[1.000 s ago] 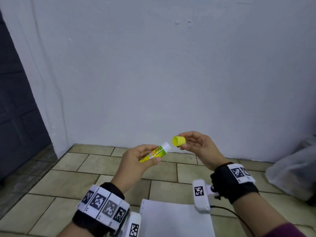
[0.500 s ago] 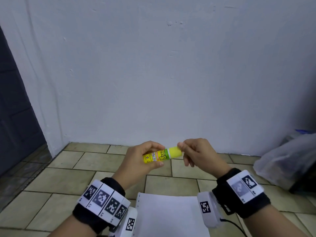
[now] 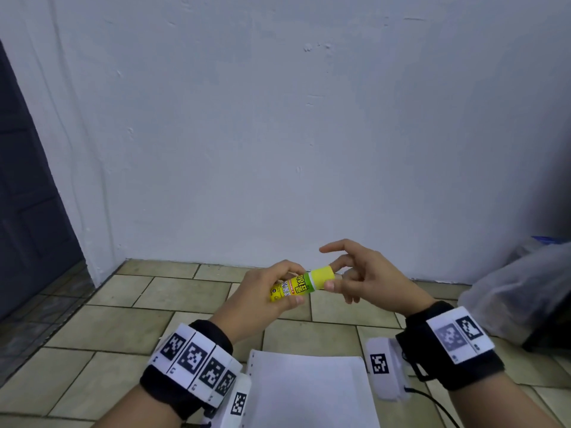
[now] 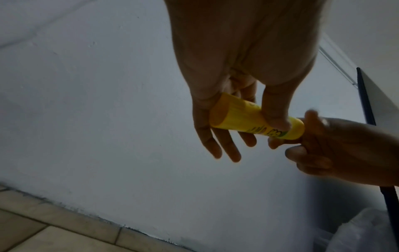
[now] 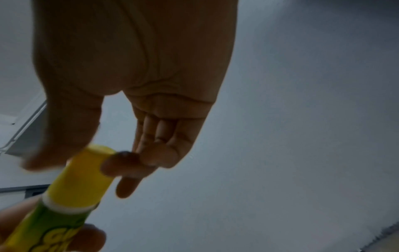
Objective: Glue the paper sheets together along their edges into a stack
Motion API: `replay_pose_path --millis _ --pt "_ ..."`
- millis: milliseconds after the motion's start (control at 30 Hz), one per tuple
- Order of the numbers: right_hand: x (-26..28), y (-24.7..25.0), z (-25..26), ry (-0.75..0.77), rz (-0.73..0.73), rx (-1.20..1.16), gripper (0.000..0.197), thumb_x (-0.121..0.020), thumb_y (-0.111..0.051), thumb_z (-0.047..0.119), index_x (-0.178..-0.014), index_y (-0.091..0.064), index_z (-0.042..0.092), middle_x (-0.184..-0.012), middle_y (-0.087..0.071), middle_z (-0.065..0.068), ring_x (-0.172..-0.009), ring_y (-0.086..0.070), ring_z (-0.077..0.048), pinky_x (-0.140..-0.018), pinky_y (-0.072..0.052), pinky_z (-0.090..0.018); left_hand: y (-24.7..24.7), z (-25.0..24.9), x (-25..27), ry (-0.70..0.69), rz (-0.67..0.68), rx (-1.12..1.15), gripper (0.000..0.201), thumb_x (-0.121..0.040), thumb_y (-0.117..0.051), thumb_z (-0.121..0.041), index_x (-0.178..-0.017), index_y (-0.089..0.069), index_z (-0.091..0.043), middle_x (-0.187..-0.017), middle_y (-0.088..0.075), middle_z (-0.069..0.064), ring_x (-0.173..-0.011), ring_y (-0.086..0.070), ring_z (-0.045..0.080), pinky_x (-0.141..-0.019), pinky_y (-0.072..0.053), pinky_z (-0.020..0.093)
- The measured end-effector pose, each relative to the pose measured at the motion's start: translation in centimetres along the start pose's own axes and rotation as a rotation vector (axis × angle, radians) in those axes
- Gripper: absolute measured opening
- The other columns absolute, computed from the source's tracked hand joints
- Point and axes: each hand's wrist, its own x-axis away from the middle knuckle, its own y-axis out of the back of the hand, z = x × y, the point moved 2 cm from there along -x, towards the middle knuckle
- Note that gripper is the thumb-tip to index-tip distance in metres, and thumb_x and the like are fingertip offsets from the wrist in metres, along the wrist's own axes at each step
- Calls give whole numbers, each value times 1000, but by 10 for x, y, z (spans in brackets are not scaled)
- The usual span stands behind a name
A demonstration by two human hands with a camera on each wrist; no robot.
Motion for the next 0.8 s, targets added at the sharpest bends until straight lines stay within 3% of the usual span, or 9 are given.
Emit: replay_pose_path --millis 100,167,300,500,700,800 --pt "-2 -4 -4 35 6 54 19 -85 -69 11 -103 -62 11 -72 -62 2 -48 -48 -4 -52 -39 -15 -3 0 0 -1 34 -65 31 -81 -69 -35 -108 -55 -41 -98 -67 -8 -86 -62 17 -80 -49 29" --pt "-4 -9 -7 32 -19 135 6 -90 -63 14 -93 -62 9 -65 -61 0 -48 -49 2 -53 -37 -11 -6 1 -2 1 40 -165 31 -89 -66 -29 -118 -56 -26 -101 -64 -5 -88 -57 15 -79 -45 25" --pt "-8 -18 -9 -17 -116 195 27 -97 -52 22 -82 -60 1 -55 -52 6 -41 -44 -2 -49 -33 -11 -12 -6 -7 -59 38 -450 33 -97 -53 -29 -125 -52 -12 -109 -60 4 -97 -54 22 -74 -34 24" --pt "-12 -26 -12 -85 -242 -5 28 -97 -52 21 -74 -54 4 -53 -48 0 -38 -37 -10 -42 -33 -21 -11 -14 -14 -92 -47 -614 37 -99 -47 -31 -132 -47 -15 -116 -58 3 -102 -54 22 -82 -36 27" --pt "-9 -34 -14 -82 -333 -83 35 -96 -54 23 -77 -56 -7 -51 -47 -5 -37 -37 -13 -43 -32 -23 -17 -13 -12 -117 -114 -517 33 -96 -56 -25 -124 -55 -8 -108 -63 7 -94 -58 29 -79 -41 35" --pt "-6 -36 -7 -63 -362 -170 31 -93 -58 23 -81 -58 -4 -50 -52 -1 -36 -42 -13 -42 -36 -22 -21 -9 -11 -117 -158 -428 33 -95 -58 -23 -123 -55 -8 -104 -63 6 -91 -57 26 -71 -35 27"
